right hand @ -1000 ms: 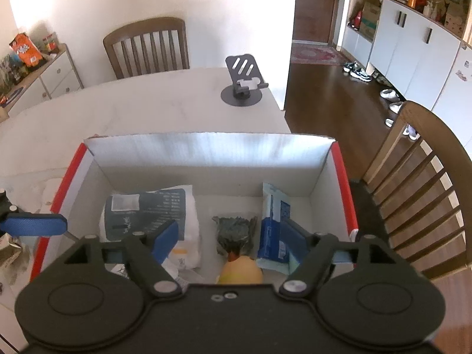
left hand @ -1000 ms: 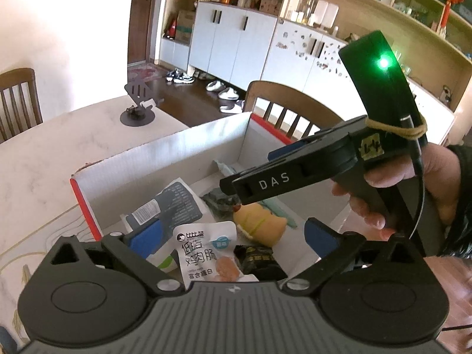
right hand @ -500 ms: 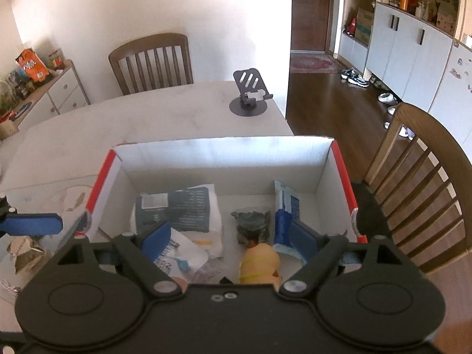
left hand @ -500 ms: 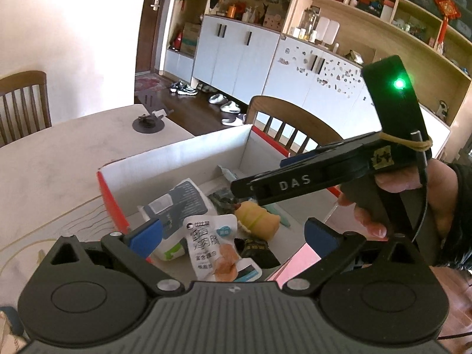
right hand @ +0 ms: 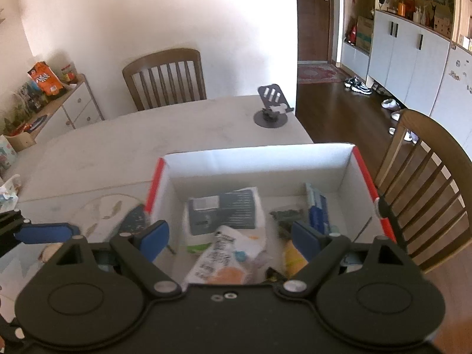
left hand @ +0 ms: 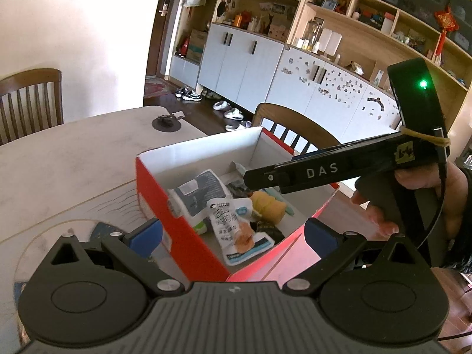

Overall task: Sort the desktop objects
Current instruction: 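Move both open tools out of the box back to the turntable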

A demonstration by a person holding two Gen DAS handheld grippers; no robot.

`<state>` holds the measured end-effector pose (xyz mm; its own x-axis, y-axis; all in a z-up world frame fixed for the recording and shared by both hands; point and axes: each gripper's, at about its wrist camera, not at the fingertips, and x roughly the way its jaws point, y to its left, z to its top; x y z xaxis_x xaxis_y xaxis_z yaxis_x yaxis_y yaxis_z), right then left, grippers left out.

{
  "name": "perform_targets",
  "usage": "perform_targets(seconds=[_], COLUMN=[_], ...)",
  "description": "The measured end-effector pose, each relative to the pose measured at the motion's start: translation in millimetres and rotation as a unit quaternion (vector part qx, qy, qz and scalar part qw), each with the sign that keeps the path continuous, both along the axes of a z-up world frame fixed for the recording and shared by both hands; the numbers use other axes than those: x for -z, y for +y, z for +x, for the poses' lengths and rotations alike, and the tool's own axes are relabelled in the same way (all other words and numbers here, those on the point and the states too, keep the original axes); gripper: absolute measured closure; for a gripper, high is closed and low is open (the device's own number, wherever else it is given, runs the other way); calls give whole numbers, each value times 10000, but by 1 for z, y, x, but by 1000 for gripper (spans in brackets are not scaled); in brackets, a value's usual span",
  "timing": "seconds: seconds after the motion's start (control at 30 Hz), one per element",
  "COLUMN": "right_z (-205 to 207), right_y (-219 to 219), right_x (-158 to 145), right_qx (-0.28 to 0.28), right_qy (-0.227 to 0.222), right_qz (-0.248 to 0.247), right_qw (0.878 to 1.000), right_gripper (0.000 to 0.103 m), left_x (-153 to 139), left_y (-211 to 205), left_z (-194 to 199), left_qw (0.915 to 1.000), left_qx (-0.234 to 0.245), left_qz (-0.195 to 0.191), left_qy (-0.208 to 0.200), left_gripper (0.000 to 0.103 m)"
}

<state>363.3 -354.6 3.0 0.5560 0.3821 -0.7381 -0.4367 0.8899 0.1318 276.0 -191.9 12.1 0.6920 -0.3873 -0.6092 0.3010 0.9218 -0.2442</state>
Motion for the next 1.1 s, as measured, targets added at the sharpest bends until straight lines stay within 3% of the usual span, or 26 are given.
perform_targets(seconds=[0.53,1.1], right_z=[-54,-90], right_y=[55,121], right_x=[-11,-10], right_qx=[-30,-460], right_qy=[-44,-112], right_qz=[86,136], right_qw=[9999,9988], right_gripper=[12,6], left_x=[-3,11], left_y=[71,140], left_z=[-57,-108], left_qw=[9995,9964], left_qx=[-297,-827], left_qz=[-125,-152], left_qy=[-8,93], left_gripper=[0,0])
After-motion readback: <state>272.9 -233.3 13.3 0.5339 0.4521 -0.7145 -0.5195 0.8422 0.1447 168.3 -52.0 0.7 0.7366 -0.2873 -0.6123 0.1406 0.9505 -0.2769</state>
